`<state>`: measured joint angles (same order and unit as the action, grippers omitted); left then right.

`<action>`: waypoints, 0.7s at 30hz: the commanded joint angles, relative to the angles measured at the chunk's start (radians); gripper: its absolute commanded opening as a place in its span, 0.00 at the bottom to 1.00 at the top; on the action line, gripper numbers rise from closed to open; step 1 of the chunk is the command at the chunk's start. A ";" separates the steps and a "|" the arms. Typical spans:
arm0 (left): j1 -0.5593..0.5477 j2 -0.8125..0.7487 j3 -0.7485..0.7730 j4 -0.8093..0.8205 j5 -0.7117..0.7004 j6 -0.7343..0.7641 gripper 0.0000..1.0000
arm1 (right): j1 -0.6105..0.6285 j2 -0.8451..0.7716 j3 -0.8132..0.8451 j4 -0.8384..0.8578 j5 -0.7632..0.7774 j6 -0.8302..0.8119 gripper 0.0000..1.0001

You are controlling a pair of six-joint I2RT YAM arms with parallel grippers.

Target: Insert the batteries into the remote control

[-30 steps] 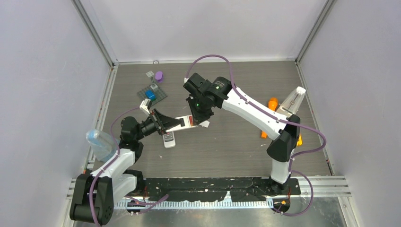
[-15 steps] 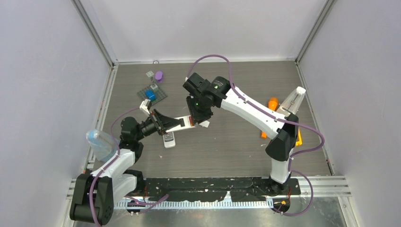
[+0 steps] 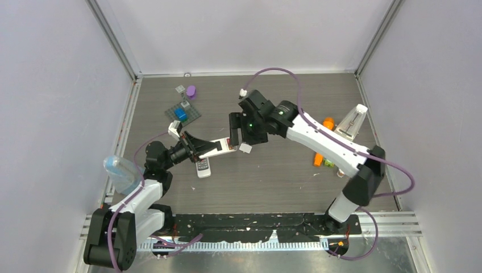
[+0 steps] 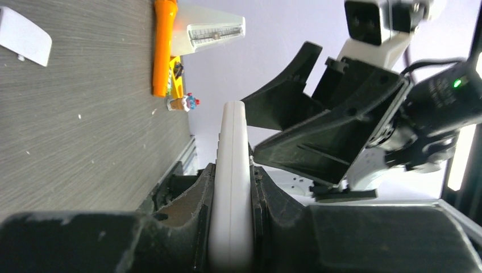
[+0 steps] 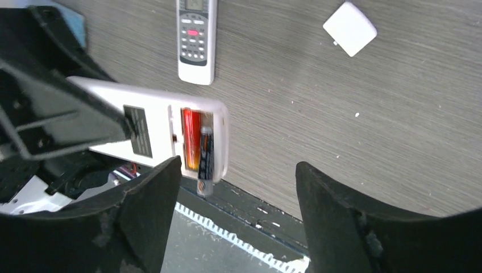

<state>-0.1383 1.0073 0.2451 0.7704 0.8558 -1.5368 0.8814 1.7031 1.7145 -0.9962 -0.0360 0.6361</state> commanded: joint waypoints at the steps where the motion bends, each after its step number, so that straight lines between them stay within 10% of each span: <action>1: -0.003 0.002 -0.005 0.117 -0.033 -0.143 0.00 | -0.010 -0.234 -0.191 0.331 -0.015 0.060 0.81; 12: -0.003 -0.056 -0.031 0.109 -0.112 -0.489 0.00 | -0.021 -0.508 -0.597 0.834 0.027 0.299 0.90; 21: -0.003 -0.089 -0.016 0.112 -0.127 -0.546 0.00 | -0.017 -0.476 -0.609 0.869 0.010 0.319 0.67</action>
<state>-0.1383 0.9413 0.2104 0.8299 0.7483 -2.0331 0.8642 1.2133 1.1114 -0.2169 -0.0322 0.9241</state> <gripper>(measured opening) 0.230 0.715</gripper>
